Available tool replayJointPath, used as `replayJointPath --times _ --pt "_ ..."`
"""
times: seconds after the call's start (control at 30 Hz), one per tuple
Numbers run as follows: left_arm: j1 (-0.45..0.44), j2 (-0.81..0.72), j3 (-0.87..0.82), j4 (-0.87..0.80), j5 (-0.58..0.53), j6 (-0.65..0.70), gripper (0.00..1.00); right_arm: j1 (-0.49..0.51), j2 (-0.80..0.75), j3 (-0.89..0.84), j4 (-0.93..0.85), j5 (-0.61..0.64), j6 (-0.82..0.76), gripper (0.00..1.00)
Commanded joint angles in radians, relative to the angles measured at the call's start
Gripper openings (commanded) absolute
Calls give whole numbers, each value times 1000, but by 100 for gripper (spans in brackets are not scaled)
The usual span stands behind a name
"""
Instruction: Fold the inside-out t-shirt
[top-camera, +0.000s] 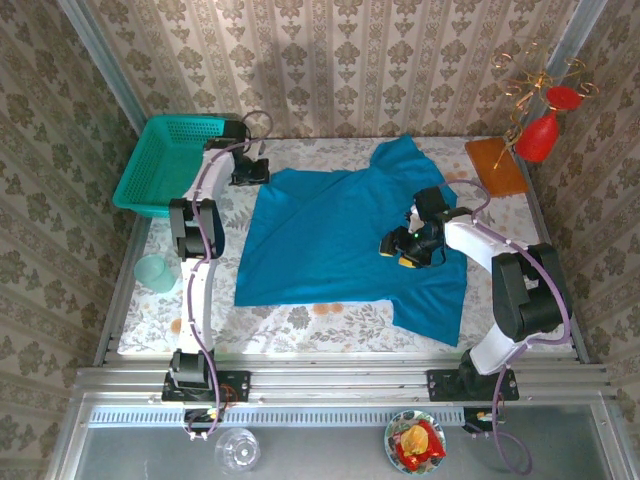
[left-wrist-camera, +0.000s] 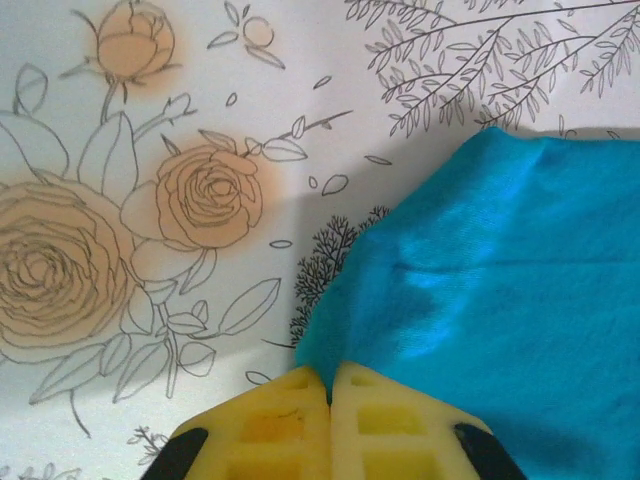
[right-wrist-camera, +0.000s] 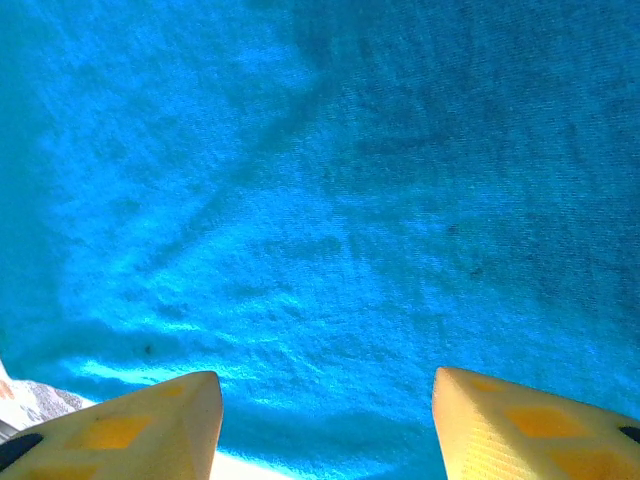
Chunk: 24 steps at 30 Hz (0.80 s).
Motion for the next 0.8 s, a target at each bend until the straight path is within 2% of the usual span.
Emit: replayJointPath --times 0.0,0.33,0.43,0.53,0.6,0.67,0.77 --pt "19 -68 30 40 -46 19 3 7 -29 10 -41 24 3 59" --pt "-1 -118 24 34 -19 103 3 6 -55 -23 -41 31 5 59" --pt "-50 -192 -85 44 -32 189 4 6 -70 -28 -48 37 2 59" --pt "-129 -349 -340 115 -8 283 8 3 -85 -36 -54 48 0 59" --pt "-186 -478 -541 167 116 358 13 2 -93 -47 -51 52 -2 59" --pt "-224 -561 -661 176 240 406 24 -3 -94 -55 -46 51 -3 59" --pt "-233 -600 -711 187 273 325 38 -7 -87 -54 -47 49 -10 59"
